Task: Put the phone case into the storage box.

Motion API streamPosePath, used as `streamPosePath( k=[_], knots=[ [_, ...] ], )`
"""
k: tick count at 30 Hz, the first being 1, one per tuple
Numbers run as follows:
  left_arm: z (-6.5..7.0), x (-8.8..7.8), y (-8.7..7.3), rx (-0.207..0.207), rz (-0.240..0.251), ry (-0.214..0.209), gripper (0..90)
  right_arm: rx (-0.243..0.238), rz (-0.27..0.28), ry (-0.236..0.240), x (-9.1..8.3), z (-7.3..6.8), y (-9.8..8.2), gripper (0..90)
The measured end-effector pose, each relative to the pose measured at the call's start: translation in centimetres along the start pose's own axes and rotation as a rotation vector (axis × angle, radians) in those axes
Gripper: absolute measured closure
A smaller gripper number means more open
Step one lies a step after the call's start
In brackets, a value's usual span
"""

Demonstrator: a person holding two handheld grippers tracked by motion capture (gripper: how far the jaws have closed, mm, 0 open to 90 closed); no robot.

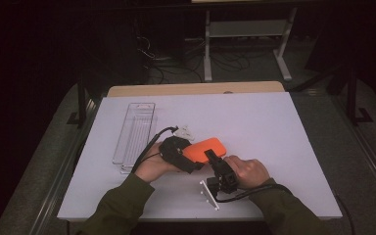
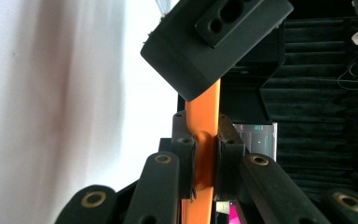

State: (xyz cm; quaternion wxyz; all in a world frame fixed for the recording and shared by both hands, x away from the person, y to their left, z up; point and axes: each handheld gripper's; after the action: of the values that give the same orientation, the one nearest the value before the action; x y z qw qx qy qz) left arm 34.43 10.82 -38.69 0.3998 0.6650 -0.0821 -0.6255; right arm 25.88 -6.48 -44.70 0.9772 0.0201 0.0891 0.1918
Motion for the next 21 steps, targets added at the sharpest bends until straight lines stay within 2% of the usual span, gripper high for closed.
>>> streamPosePath(
  k=[4,5,6,7,9,13,15,17,21],
  knots=[
    [-0.04,0.01,-0.03,-0.001,0.002,-0.002,15.1,-0.003,0.001,-0.005,0.01,-0.03,0.01,80.6],
    [0.08,0.11,-0.05,-0.02,0.019,-0.005,15.1,-0.005,0.002,-0.005,0.01,-0.04,0.01,80.5],
    [0.05,0.09,-0.06,-0.022,0.022,-0.006,15.0,-0.003,0.002,-0.006,0.0,-0.05,0.01,80.5],
    [-0.16,-0.09,-0.06,0.007,0.005,-0.006,15.0,-0.005,0.003,-0.009,0.0,-0.03,-0.01,80.5],
    [0.05,0.03,-0.09,-0.028,0.046,-0.013,14.9,-0.005,0.006,-0.014,-0.02,0.06,-0.04,80.5],
    [-0.02,-0.11,-0.15,-0.009,0.047,-0.017,14.5,-0.004,0.01,-0.019,-0.07,0.16,-0.05,80.6],
    [0.18,-0.02,-0.16,-0.015,0.056,-0.011,13.9,-0.006,0.01,-0.019,-0.07,0.15,-0.04,81.1],
    [0.12,-0.08,-0.17,0.006,0.049,-0.015,13.6,-0.002,0.008,-0.013,-0.08,0.02,-0.06,81.1],
    [0.15,-0.22,-0.17,0.0,0.06,-0.026,11.0,-0.006,0.007,-0.008,-0.01,0.03,-0.1,81.0]
  ],
)
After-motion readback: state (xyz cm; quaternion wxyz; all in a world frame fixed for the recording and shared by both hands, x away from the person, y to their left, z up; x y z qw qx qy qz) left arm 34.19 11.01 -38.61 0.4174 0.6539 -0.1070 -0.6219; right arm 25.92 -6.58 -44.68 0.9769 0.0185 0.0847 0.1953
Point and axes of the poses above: each handheld gripper's, and its own axes: x roughly forward along the jaws, y roughly out of its top, z roughly to its right, and after that the axes turned 2 degrees about -z, right-handed
